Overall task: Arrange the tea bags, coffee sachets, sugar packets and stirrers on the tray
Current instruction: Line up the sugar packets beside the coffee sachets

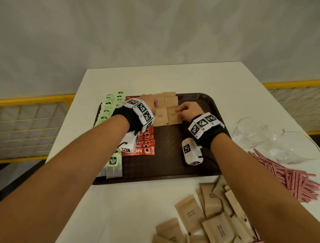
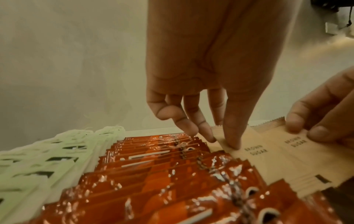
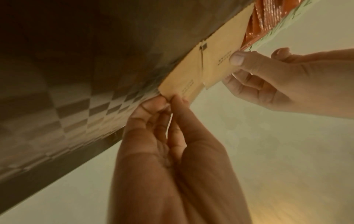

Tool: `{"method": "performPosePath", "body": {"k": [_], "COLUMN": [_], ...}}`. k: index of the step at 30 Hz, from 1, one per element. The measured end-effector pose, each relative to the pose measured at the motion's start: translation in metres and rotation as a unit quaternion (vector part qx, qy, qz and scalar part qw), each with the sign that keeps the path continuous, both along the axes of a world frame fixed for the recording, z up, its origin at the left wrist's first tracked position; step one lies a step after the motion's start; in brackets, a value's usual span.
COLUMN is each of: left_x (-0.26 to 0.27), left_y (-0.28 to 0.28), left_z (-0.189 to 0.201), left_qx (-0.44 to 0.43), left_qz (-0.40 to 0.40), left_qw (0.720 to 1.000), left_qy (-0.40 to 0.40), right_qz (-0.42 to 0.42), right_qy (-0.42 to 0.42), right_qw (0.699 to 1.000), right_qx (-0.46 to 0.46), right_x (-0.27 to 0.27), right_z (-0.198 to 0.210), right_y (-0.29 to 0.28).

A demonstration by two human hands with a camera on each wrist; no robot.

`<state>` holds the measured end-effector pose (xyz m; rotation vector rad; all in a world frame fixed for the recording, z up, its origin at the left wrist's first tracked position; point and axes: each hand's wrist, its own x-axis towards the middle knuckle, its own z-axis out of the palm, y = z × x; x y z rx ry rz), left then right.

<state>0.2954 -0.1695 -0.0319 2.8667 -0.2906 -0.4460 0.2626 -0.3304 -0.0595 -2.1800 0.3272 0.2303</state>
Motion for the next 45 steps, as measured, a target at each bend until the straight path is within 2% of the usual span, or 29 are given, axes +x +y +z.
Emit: {"method": "performPosePath", "body": {"k": [6, 12, 17, 24, 29, 32, 36, 38, 41, 45], "left_x": [0.000, -0.009, -0.007, -0.004, -0.015, -0.041, -0.107, -0.146, -0.195, -0.230], "left_y": [-0.004, -0.008, -0.009, -0.010, -0.012, -0.018, -0.015, -0.007, 0.003, 0.000], "left_z": [-0.002, -0.007, -0.011, -0.011, 0.005, 0.027, 0.048, 0.048, 0.035, 0.009], "left_qx": [0.026, 0.110, 0.139, 0.146, 0.052, -0.046, -0.148, -0.149, -0.122, -0.082], "left_qz": [-0.015, -0.083, -0.093, -0.098, -0.058, -0.044, -0.067, -0.101, -0.149, -0.153], "left_qw": [0.999, 0.990, 0.986, 0.984, 0.996, 0.997, 0.986, 0.984, 0.978, 0.975], "left_qy": [-0.027, -0.034, -0.027, -0.039, -0.042, -0.050, -0.045, -0.008, 0.080, 0.138], "right_qz": [-0.032, -0.020, -0.016, 0.006, -0.011, -0.002, 0.090, 0.142, 0.177, 0.214], "right_qy": [0.007, 0.011, 0.008, 0.010, -0.037, -0.073, -0.066, -0.056, -0.038, 0.025], "right_qw": [0.999, 1.000, 1.000, 0.999, 0.999, 0.997, 0.991, 0.986, 0.982, 0.976], "right_qx": [-0.013, -0.020, -0.025, -0.037, -0.014, 0.032, 0.072, 0.065, 0.052, -0.040], "right_x": [0.006, 0.012, 0.014, 0.021, 0.011, -0.015, -0.082, -0.124, -0.177, -0.220], "right_z": [-0.004, -0.006, -0.006, -0.011, 0.001, 0.026, 0.054, 0.058, 0.057, 0.042], "right_y": [-0.003, -0.003, -0.004, -0.003, -0.003, -0.003, -0.010, -0.017, -0.030, -0.042]}}
